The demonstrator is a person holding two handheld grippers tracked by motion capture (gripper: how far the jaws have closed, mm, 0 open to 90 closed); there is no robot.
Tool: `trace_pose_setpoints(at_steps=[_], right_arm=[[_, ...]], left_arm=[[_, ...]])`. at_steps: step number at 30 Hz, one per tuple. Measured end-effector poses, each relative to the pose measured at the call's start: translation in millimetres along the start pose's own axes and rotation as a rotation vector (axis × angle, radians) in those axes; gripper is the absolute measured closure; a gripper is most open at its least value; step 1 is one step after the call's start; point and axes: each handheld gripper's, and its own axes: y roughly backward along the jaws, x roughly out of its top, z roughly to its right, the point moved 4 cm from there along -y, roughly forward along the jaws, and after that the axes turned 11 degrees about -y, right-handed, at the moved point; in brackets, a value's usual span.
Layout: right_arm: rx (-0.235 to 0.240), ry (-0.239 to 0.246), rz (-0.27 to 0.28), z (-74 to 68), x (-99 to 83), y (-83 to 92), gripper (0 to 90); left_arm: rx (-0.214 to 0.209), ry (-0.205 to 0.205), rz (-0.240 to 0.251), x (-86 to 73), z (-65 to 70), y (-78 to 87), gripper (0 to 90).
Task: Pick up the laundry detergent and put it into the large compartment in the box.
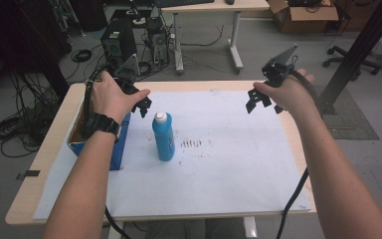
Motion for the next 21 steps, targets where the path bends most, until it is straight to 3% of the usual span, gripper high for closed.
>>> trace_pose_setpoints(at_steps=[21], right_arm=[[0.003, -0.002, 0.003, 0.6, -0.9, 3.4, 5.6]], left_arm=[[-0.016, 0.016, 0.005, -4.3, -4.5, 6.2, 4.3]])
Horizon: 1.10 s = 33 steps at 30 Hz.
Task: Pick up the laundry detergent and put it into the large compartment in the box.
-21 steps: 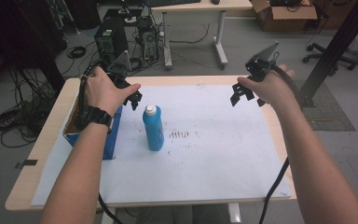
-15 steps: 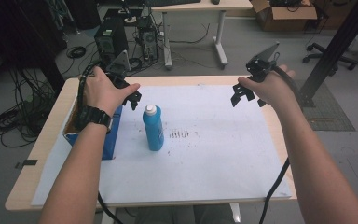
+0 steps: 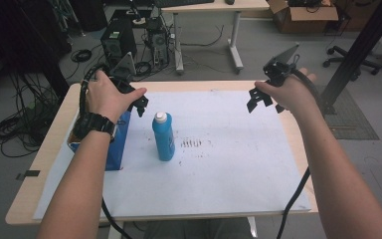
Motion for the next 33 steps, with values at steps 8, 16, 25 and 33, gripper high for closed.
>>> trace_pose_setpoints(at_steps=[8, 16, 25, 33], right_arm=[[0.001, -0.001, -0.005, 2.8, -1.8, -1.6, 5.6], [0.007, 0.002, -0.003, 5.2, -4.5, -0.5, 5.6], [0.01, 0.006, -0.003, 6.5, -6.1, 0.7, 5.6], [0.013, 0.011, 0.003, 8.1, -7.6, 2.3, 5.6]], left_arm=[[-0.004, -0.004, 0.01, 3.4, 7.0, 8.8, 4.3], [-0.008, -0.015, 0.023, 9.8, 20.8, 21.9, 4.3], [-0.021, -0.016, 0.036, 15.2, 36.6, 33.4, 4.2], [-0.041, -0.003, 0.043, 19.9, 51.5, 31.6, 4.2]])
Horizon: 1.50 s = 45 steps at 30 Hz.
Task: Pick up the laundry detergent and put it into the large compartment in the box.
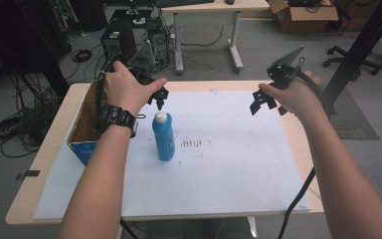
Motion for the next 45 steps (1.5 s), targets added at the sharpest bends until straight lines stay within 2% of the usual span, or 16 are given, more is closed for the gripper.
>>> trace_pose_setpoints(at_steps=[14, 20, 36, 45], right_arm=[[0.008, -0.006, -0.001, 6.6, -1.8, -2.5, 5.5], [0.016, -0.001, -0.004, 7.6, -1.4, -4.3, 5.4], [0.019, -0.006, -0.007, 14.1, -0.4, -10.4, 5.4], [0.024, -0.005, -0.013, 16.7, -0.5, -14.4, 5.5]], left_arm=[[-0.002, 0.011, -0.018, 5.2, 15.2, -10.9, 4.1], [-0.025, 0.024, -0.035, 6.4, 18.9, -19.9, 4.1], [-0.036, 0.009, -0.07, 9.9, 35.4, -44.0, 4.1], [-0.038, 0.016, -0.097, 7.2, 38.7, -59.4, 4.2]])
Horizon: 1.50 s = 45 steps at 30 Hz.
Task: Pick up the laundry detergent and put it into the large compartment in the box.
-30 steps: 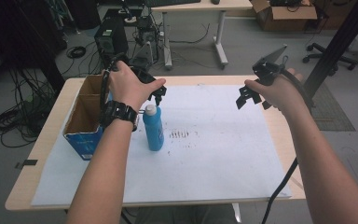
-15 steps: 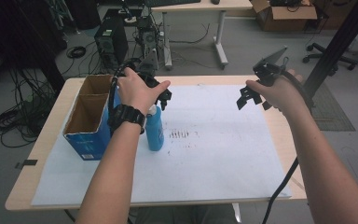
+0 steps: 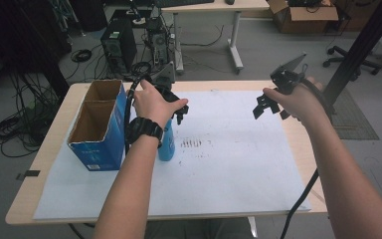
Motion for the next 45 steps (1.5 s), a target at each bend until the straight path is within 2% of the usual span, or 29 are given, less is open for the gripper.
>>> trace_pose_setpoints(at_steps=[10, 16, 23, 45], right_arm=[[0.001, 0.002, -0.006, 1.4, 0.0, -3.8, 5.5], [0.002, 0.007, -0.004, 0.7, -0.2, -5.0, 5.5], [0.002, 0.012, -0.008, 0.1, -1.0, -7.7, 5.5], [0.002, 0.017, -0.018, 0.2, 1.3, -11.6, 5.5]], left_arm=[[-0.006, 0.013, -0.02, -2.6, -1.3, -13.3, 5.3], [0.014, 0.018, -0.032, -3.4, -1.8, -20.9, 6.0], [0.006, 0.026, -0.044, -3.6, -2.7, -29.6, 7.4], [0.004, 0.043, -0.042, -0.9, -5.2, -32.5, 17.6]])
